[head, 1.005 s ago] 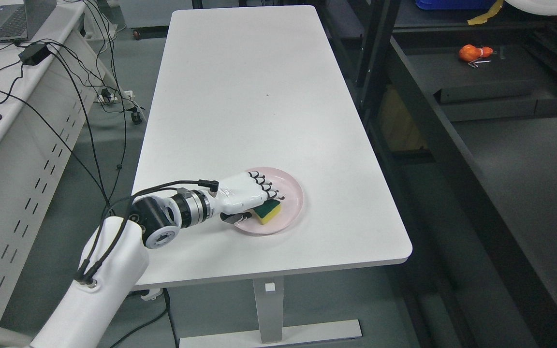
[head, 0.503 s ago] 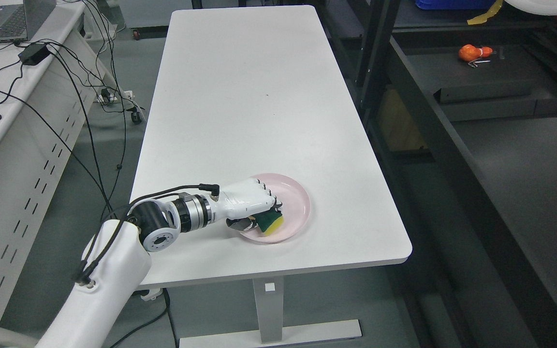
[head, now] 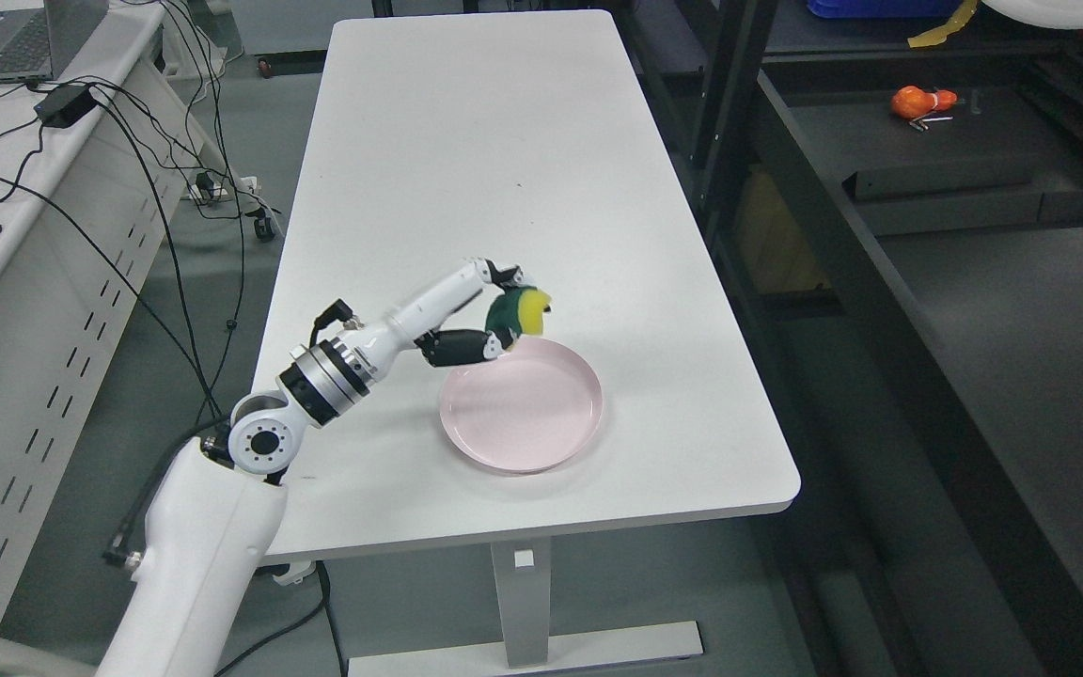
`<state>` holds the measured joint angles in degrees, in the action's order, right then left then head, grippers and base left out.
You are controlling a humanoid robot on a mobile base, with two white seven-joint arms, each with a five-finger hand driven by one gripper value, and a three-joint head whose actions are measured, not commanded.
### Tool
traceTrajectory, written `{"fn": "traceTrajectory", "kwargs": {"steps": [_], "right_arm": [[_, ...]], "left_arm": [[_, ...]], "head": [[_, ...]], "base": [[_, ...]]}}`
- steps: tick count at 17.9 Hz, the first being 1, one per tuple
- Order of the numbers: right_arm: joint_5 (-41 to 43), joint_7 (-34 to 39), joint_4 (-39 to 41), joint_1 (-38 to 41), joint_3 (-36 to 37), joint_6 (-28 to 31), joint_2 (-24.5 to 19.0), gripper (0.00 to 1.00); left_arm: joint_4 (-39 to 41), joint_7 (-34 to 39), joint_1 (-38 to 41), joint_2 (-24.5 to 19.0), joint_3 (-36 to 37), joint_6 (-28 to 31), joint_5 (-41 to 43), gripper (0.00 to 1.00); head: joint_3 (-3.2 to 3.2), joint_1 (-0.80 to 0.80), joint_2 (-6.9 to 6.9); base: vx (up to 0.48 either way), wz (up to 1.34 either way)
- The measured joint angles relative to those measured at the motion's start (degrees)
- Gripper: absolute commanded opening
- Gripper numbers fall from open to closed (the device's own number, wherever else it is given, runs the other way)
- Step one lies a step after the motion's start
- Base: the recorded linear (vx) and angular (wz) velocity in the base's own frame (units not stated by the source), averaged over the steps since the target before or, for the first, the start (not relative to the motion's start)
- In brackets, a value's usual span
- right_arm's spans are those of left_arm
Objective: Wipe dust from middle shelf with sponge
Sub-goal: 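Lift the sponge off the plate with the left hand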
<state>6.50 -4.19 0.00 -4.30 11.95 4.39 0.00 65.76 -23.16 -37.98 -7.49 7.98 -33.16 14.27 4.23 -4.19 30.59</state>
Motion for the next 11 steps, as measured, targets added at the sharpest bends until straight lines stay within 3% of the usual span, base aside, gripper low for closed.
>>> {"fn": "traceTrajectory", "kwargs": {"steps": [4,11], "right_arm": [[0.0,0.0,0.0,0.0,0.0,0.0,0.0,1.00],[0.0,0.0,0.0,0.0,0.0,0.0,0.0,1.00]], "left_arm": [[0.1,9.3,3.2,2.6,-8.3,6.8,-10.9,0.02],[1.4,18.8,8.4,5.2,-16.3,8.4,-20.2,0.02]], "head": [[0.00,0.00,0.00],[0.00,0.00,0.00]], "base": [[0.000,0.00],[0.000,0.00]]}}
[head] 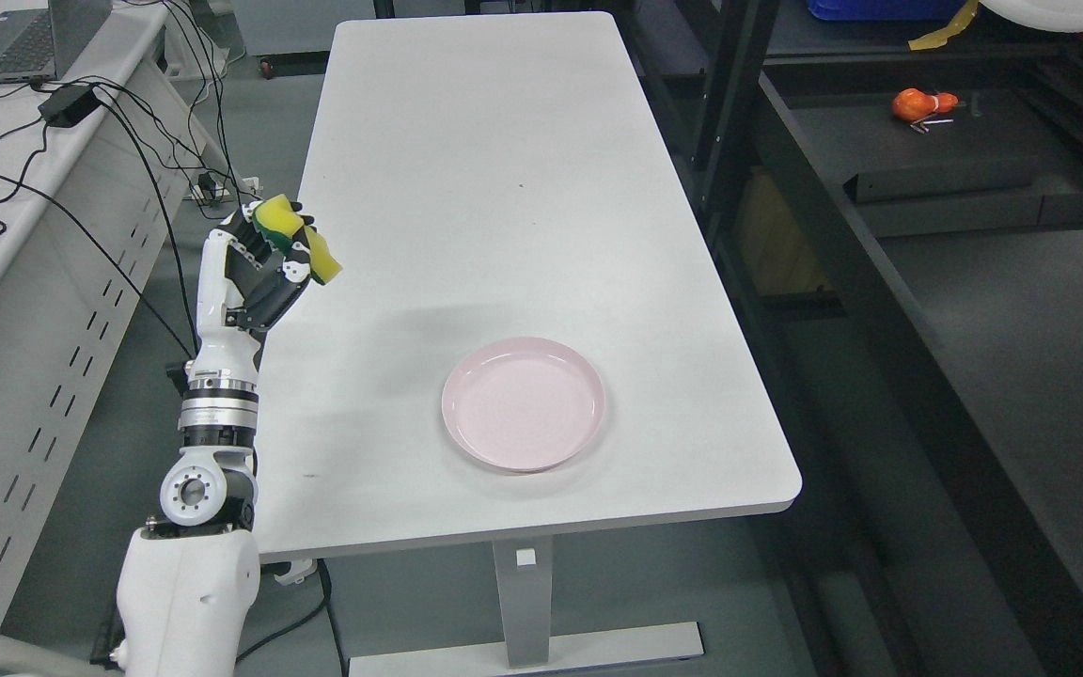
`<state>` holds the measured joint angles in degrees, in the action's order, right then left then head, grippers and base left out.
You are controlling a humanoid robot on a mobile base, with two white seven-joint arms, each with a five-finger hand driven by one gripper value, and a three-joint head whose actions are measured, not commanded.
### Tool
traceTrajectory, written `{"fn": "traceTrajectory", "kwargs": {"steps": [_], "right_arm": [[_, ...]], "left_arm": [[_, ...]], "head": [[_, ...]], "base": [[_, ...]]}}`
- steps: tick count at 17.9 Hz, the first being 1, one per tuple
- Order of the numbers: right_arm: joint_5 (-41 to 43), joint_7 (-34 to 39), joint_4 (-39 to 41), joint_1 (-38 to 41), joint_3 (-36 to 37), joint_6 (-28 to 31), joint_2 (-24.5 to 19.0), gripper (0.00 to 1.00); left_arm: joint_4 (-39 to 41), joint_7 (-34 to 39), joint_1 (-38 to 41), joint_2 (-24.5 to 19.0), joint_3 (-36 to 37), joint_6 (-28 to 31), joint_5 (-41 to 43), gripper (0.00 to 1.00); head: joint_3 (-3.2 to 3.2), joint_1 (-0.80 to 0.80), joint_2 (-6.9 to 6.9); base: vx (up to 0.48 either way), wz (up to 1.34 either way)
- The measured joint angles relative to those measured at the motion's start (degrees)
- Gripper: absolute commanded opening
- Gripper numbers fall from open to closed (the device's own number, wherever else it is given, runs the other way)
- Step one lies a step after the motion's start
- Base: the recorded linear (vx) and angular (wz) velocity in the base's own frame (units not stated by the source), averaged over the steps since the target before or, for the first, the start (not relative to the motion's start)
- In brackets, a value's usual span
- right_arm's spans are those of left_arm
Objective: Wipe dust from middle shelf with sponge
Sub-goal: 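Lift the sponge off the plate with the left hand, then turn toward the grey shelf rack holding the sponge in the left hand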
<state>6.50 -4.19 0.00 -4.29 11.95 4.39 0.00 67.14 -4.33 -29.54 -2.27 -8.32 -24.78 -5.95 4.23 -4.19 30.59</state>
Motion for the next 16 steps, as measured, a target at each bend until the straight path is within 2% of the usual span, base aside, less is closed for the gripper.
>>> {"fn": "traceTrajectory", "kwargs": {"steps": [8,16], "right_arm": [[0.0,0.0,0.0,0.0,0.0,0.0,0.0,1.00],[0.0,0.0,0.0,0.0,0.0,0.0,0.0,1.00]], "left_arm": [[2.2,0.4,2.6,1.2,-3.5,-0.2,-2.1,0.03],[4.1,0.2,3.5,1.8,-3.8,-0.4,-2.6,0.01]], "head": [[0.00,0.00,0.00],[0.00,0.00,0.00]], "base": [[-0.075,-0.05],[-0.232,-0.31]]}}
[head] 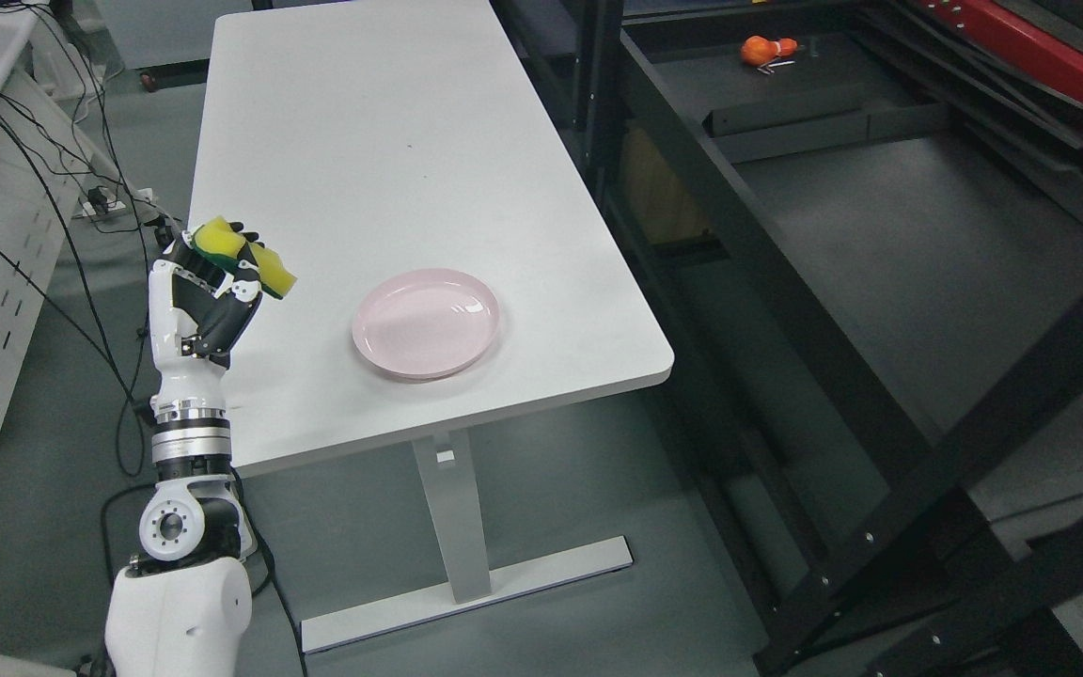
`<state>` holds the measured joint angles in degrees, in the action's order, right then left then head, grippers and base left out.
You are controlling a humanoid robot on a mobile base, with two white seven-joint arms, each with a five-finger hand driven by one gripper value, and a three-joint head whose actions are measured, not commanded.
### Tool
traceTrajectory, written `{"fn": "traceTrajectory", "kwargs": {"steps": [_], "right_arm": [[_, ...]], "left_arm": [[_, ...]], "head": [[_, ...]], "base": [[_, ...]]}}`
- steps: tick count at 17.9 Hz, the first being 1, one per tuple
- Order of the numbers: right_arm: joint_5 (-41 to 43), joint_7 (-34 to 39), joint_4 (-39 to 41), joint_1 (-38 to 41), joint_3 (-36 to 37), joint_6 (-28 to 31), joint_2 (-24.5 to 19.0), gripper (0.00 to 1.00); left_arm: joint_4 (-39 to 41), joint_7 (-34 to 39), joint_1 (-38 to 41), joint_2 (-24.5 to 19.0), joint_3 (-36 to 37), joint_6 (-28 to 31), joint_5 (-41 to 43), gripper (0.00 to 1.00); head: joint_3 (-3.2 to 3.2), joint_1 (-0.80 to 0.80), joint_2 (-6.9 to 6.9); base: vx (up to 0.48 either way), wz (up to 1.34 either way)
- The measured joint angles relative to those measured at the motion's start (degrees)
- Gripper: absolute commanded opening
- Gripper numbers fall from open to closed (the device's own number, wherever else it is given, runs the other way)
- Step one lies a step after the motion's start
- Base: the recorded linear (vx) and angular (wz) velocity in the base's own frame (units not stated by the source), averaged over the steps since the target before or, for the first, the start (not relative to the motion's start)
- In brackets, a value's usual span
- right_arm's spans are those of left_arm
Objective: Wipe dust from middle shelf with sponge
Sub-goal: 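Turn toward the grey shelf rack holding the sponge in the left hand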
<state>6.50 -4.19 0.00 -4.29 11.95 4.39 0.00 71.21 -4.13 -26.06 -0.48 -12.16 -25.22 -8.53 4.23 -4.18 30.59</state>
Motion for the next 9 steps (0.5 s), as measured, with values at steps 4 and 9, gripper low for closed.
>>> {"fn": "traceTrajectory", "kwargs": {"steps": [4,9], "right_arm": [[0.0,0.0,0.0,0.0,0.0,0.0,0.0,1.00],[0.0,0.0,0.0,0.0,0.0,0.0,0.0,1.00]], "left_arm": [[2.5,-0.2,0.2,0.2,2.9,-0.2,0.1,0.00],[6.0,-2.4,-1.8,0.3,9.2,-1.7,5.6,0.00]], "head": [[0.00,0.00,0.00],[0.00,0.00,0.00]], "base": [[-0.296,-0.28],[-0.352,-0.27]]}}
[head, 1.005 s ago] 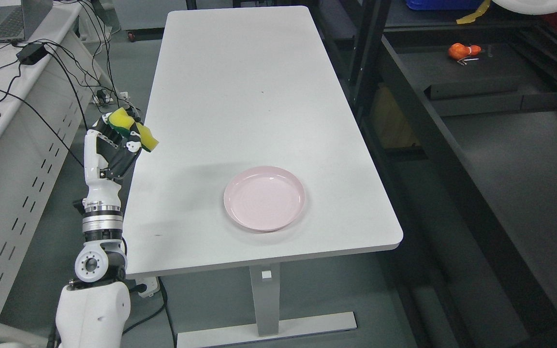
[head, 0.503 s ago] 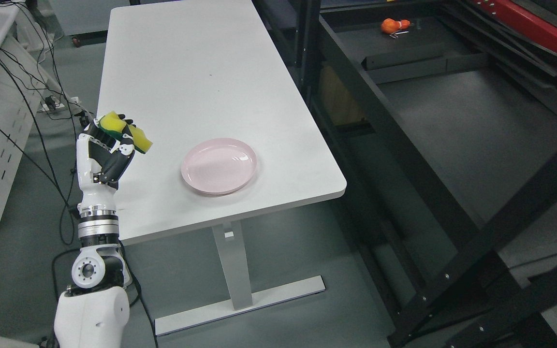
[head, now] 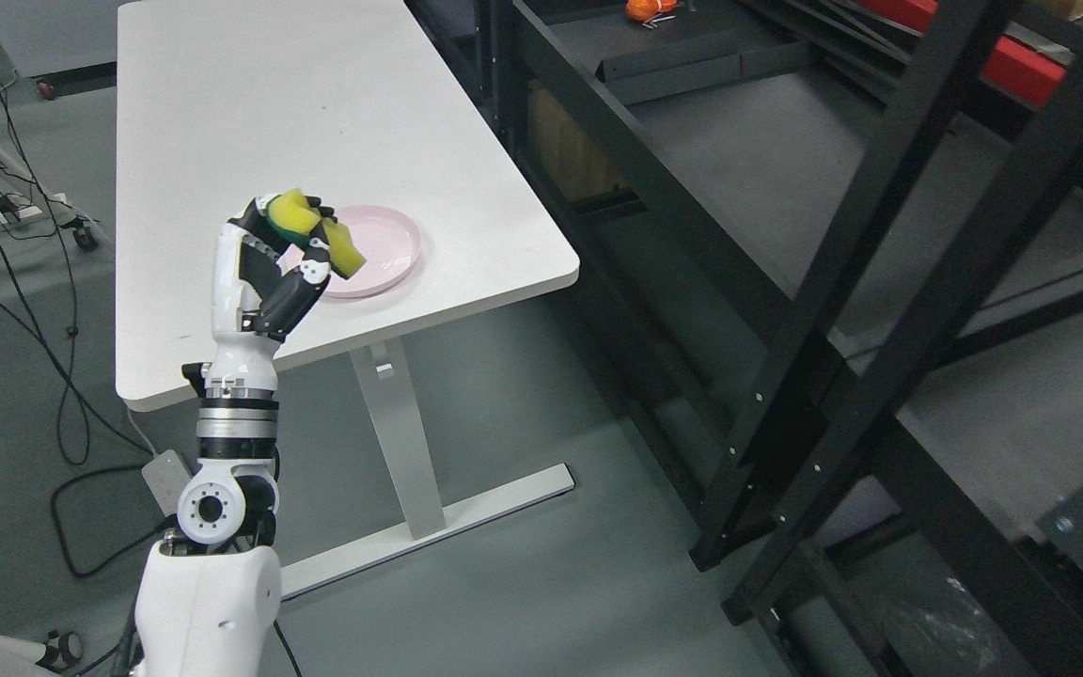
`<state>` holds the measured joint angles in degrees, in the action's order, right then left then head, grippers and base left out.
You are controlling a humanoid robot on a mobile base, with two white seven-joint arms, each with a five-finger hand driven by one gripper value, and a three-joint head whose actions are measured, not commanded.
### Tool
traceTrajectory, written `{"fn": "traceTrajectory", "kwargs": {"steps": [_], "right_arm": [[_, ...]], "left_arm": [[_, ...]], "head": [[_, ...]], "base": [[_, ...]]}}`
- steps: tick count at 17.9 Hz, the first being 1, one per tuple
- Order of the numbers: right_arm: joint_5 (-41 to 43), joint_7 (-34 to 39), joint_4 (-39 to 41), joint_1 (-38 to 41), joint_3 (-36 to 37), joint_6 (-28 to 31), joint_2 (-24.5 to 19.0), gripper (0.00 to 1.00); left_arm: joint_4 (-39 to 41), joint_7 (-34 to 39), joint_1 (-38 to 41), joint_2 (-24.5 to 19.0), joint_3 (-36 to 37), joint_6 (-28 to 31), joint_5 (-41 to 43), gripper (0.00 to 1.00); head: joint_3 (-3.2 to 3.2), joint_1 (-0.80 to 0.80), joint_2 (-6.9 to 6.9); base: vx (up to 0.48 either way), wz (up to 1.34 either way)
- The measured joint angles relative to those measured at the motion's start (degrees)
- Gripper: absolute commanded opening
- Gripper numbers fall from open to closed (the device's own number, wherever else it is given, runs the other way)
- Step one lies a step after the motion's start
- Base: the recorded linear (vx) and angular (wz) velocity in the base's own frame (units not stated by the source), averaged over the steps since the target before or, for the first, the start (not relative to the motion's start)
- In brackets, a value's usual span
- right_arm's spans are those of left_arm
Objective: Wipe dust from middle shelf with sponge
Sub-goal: 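Turn toward the grey shelf rack holding the sponge in the left hand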
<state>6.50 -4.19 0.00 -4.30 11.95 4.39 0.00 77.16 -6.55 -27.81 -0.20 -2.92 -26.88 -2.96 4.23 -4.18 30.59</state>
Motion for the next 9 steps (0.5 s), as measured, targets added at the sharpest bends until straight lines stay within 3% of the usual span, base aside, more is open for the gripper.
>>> {"fn": "traceTrajectory", "kwargs": {"steps": [5,9], "right_arm": [[0.0,0.0,0.0,0.0,0.0,0.0,0.0,1.00],[0.0,0.0,0.0,0.0,0.0,0.0,0.0,1.00]], "left_arm": [[2.1,-2.4,-9.4,0.1,7.3,-0.9,14.4,0.00],[2.9,-2.9,-20.7,0.1,13.6,-2.1,26.6,0.00]], "head": [[0.00,0.00,0.00],[0.00,0.00,0.00]], "base": [[-0.350,-0.48],[-0.273,-0.94]]}}
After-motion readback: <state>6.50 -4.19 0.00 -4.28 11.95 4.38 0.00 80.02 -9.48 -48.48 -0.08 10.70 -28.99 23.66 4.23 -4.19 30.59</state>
